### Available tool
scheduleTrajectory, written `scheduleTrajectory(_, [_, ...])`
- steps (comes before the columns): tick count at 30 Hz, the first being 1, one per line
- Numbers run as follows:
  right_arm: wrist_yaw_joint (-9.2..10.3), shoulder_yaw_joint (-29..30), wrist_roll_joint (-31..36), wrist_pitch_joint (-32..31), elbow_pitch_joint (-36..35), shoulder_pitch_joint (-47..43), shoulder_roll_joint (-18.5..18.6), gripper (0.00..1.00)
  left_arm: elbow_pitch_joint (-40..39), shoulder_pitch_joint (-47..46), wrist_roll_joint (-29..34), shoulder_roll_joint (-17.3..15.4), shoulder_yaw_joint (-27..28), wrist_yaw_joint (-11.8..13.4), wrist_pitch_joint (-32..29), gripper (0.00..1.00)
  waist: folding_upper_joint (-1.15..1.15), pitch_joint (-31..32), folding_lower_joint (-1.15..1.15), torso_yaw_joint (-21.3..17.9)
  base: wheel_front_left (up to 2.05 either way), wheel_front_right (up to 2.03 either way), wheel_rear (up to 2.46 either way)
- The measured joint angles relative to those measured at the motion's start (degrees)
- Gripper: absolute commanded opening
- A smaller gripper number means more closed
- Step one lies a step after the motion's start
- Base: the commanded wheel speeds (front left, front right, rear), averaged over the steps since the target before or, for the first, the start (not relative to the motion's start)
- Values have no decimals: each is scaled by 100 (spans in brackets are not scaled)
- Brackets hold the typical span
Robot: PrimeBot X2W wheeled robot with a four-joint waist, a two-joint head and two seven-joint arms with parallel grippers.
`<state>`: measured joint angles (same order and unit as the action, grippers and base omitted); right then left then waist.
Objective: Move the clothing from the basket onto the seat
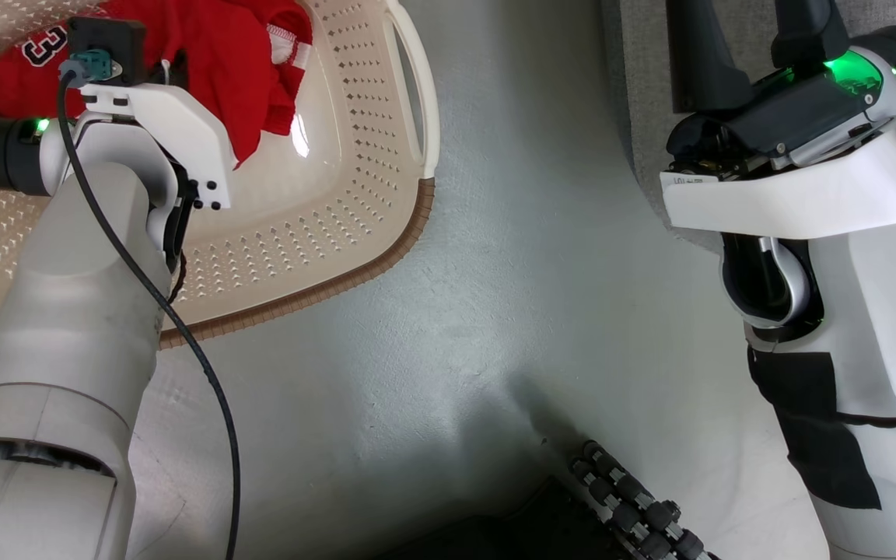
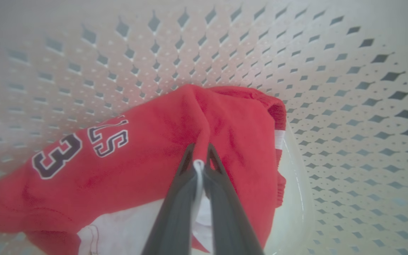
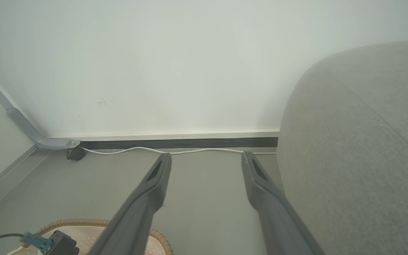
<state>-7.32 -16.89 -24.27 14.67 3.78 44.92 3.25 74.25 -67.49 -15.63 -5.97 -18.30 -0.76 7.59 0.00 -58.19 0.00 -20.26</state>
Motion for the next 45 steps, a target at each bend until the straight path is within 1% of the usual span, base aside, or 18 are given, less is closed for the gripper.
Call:
scheduleTrajectory(3, [0,31,2,0,14,0,0,100,3,-2,0,16,-43,-43,33,0,0,0,0,9,0,0,0])
scheduleTrajectory(10, [0,114,2,0,81,11,-3,100,14,-38,0,75,-131,-172,386,0,0,98,0,-7,0,0,0])
scheduleTrajectory(18, [0,247,219,0,330,-19,-5,100,-60,94,-22,259,-236,-349,658,0,0,578,0,99,0,0,0])
scheduleTrajectory(24, [0,399,508,-1,627,-325,-5,100,-261,617,-65,349,-420,-490,679,0,0,1148,-1,267,0,0,0])
scheduleTrajectory(29, [0,582,772,0,910,-642,-5,100,-793,1112,-212,365,-510,-557,681,0,0,1696,0,447,0,0,0])
scheduleTrajectory(32, [0,677,892,0,1091,-871,-9,100,-1139,1514,-354,374,-655,-602,681,0,0,2058,0,564,0,0,0])
scheduleTrajectory(36, [0,824,1081,0,1274,-1212,-8,100,-1525,2045,-572,386,-814,-608,681,0,0,2559,0,740,0,0,0])
scheduleTrajectory(45, [0,1105,1236,-1,1567,-1909,53,100,-2199,2964,-719,388,-933,-605,681,0,0,3607,0,1150,0,0,0])
